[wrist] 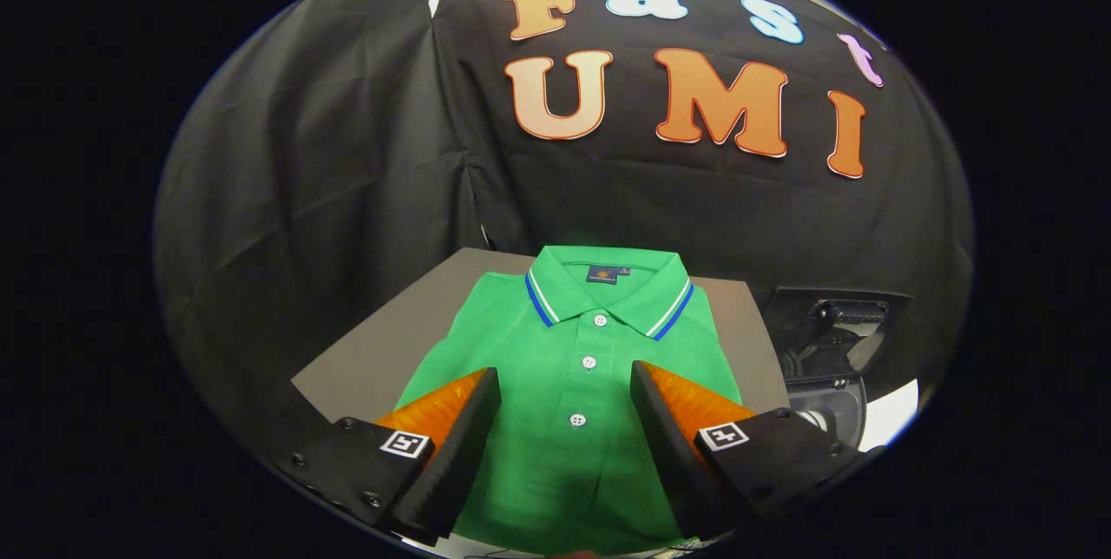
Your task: Put the clothes into the washing machine and then close the washing machine lid.
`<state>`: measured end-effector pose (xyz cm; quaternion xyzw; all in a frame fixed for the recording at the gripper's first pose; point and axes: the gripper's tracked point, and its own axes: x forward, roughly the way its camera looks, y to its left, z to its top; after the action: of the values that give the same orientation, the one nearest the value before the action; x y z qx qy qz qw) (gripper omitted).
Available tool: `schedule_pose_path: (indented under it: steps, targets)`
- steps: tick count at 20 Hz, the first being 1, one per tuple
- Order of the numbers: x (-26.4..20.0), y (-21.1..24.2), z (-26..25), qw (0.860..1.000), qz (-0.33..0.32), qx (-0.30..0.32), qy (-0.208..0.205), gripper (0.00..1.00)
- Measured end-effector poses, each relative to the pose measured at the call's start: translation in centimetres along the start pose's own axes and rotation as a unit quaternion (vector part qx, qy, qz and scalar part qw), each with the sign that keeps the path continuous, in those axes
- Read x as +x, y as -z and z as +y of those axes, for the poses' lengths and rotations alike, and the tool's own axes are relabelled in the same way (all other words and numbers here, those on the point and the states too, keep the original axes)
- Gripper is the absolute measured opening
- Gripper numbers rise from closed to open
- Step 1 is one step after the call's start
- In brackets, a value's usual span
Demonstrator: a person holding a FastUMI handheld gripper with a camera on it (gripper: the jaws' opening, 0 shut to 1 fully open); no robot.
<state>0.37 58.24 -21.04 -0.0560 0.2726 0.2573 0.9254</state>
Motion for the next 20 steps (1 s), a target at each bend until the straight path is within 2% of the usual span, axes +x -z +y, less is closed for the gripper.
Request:
schedule_pose_path:
  steps: [7, 11, 13, 15, 20]
  targets:
    - [0.9, 1.8, -0.2, 1.0, 0.01, 0.005, -0.01, 0.97]
    - [0.8, 1.9, -0.4, 0.999, 0.002, -0.017, -0.036, 0.98]
    - [0.7, 2.0, -0.8, 0.999, 0.002, -0.021, -0.046, 0.94]
    - [0.8, 2.1, -0.9, 0.998, 0.002, -0.033, -0.059, 0.82]
    - [0.4, 1.8, -1.1, 0.995, -0.016, -0.067, -0.074, 0.41]
